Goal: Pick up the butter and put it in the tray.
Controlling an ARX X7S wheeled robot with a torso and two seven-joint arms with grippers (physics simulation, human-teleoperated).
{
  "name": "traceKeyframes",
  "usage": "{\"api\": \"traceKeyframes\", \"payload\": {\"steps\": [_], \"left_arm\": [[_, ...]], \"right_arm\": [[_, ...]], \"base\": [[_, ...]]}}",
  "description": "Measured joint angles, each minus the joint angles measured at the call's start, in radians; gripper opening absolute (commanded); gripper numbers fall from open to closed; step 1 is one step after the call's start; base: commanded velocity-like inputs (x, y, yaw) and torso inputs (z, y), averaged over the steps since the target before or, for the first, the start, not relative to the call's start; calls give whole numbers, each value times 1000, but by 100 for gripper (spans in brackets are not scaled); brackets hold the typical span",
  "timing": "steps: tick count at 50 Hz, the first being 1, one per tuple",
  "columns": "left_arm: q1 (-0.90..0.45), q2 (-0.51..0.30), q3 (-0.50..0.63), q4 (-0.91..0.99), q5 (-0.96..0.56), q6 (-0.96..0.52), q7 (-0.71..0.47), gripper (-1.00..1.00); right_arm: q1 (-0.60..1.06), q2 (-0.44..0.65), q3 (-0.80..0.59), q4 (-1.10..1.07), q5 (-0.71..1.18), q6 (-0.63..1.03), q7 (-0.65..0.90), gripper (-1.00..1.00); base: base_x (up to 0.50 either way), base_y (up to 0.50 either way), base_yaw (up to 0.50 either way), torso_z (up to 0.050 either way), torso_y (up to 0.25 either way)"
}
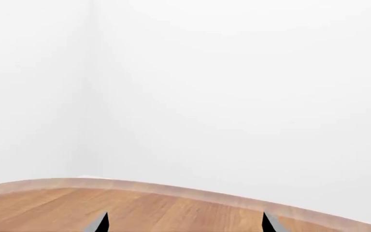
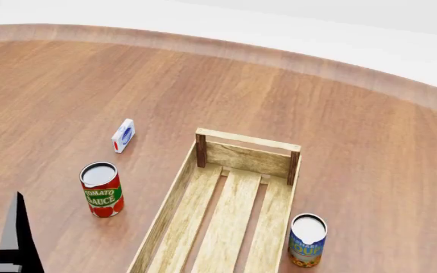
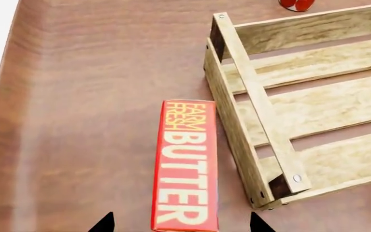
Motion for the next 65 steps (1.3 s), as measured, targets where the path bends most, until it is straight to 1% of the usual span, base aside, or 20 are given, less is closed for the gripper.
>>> {"api": "traceKeyframes", "payload": {"steps": [12, 24, 41, 65], "left_arm": [[1, -4, 5, -3, 0, 4, -6, 100], [-1, -10, 0, -7, -9, 5, -12, 100], [-3, -16, -1, 3, -21, 1, -23, 100], [-1, -25, 7, 14, -28, 2, -35, 100]], "right_arm": [[64, -47, -70, 76, -54, 2, -22, 100], [68, -96, -108, 159, -96, -57, -26, 100], [-1, -141, -137, 254, -131, -166, -13, 100], [-89, -141, -124, 327, -135, -242, 19, 100]], "base": [[0, 0, 0, 0, 0], [0, 0, 0, 0, 0], [0, 0, 0, 0, 0], [0, 0, 0, 0, 0]]}}
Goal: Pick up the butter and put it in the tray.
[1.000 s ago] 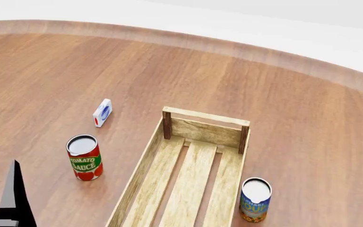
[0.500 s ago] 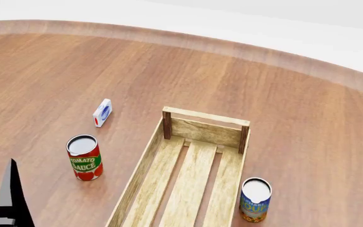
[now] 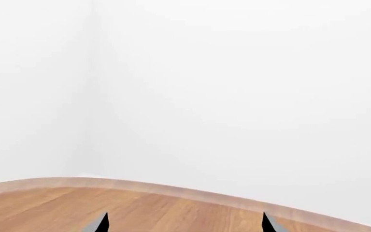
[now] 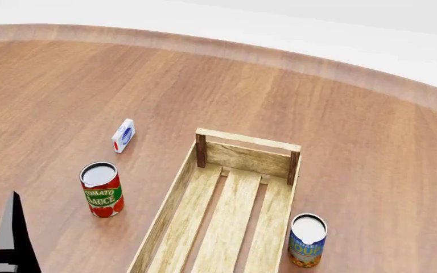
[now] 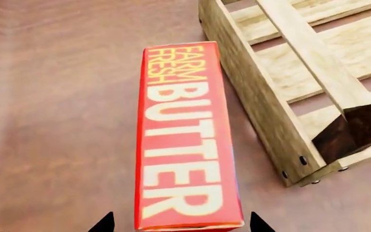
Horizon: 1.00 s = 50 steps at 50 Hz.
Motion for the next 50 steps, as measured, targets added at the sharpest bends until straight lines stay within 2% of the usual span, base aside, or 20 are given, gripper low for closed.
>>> {"api": "traceKeyframes", "payload": {"steps": [10, 11, 35, 50], "left_arm": [[1, -4, 3, 0, -2, 3, -4, 100], [1, -4, 3, -1, -2, 4, -4, 100], [1, -12, 0, -5, -13, 10, -13, 100], [0, -17, 0, 3, -21, 7, -20, 100]], "right_arm": [[-4, -6, -5, 24, -12, -11, 8, 100], [-3, -7, -6, 28, -14, -12, 9, -100], [38, -19, -29, 49, -19, 4, 27, -100], [61, 7, -32, -113, -55, 61, 57, -100]], "base": [[0, 0, 0, 0, 0], [0, 0, 0, 0, 0], [0, 2, 2, 0, 0], [0, 0, 0, 0, 0]]}}
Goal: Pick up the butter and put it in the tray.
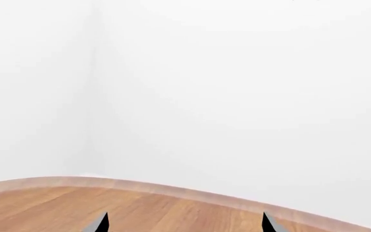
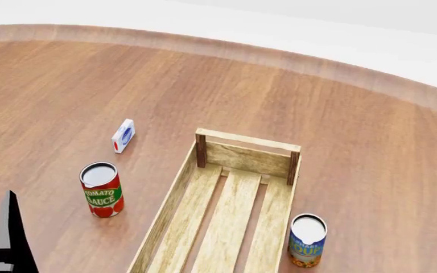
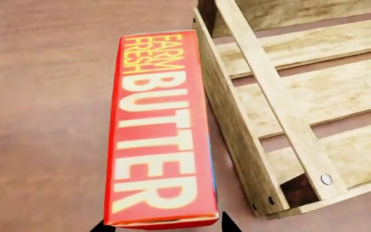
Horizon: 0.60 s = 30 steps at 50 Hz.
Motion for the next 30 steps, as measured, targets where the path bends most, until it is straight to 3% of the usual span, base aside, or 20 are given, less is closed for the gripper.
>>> {"api": "traceKeyframes", "payload": {"steps": [30], "left_arm": [[-4, -11, -5, 9, -18, -2, -15, 100]], "right_arm": [[32, 39, 51, -262, 71, 85, 36, -100]], "base": [[0, 0, 0, 0, 1]]}}
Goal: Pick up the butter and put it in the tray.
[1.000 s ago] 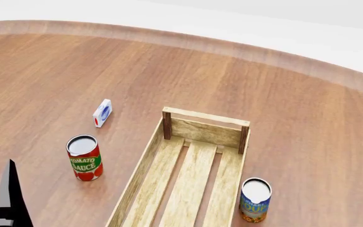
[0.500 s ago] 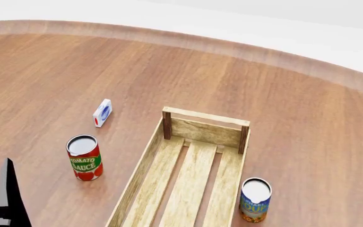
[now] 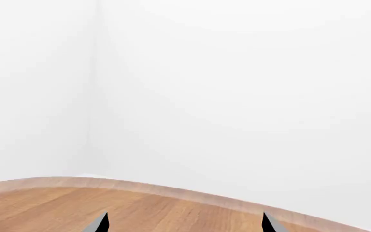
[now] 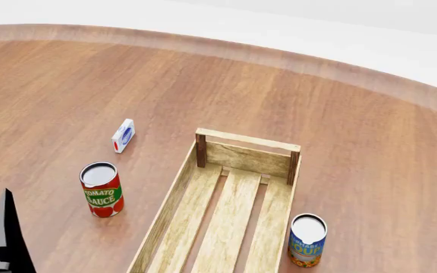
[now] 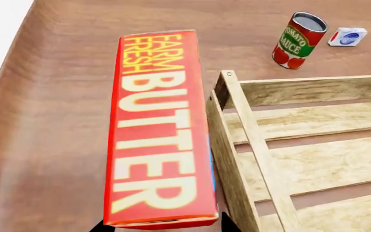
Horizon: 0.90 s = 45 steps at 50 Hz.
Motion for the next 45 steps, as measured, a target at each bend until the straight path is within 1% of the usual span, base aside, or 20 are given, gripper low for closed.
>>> {"api": "traceKeyframes", "payload": {"steps": [16, 21, 31, 45], "left_arm": [[-2, -6, -2, 6, -9, -2, -7, 100], [-2, -8, -3, 8, -12, -3, -10, 100], [-3, -12, -4, 9, -17, -2, -14, 100], [-4, -17, -8, 12, -25, -2, -20, 100]], "right_arm": [[29, 13, 164, -104, 160, 40, 48, -100], [42, 4, 209, -113, 174, 23, 70, -100], [98, -47, 251, -76, 162, 12, 136, -100], [217, -163, 271, 39, 145, 38, 233, -100]], "base": [[0, 0, 0, 0, 1], [0, 0, 0, 0, 0], [0, 0, 0, 0, 1], [0, 0, 0, 0, 1]]}}
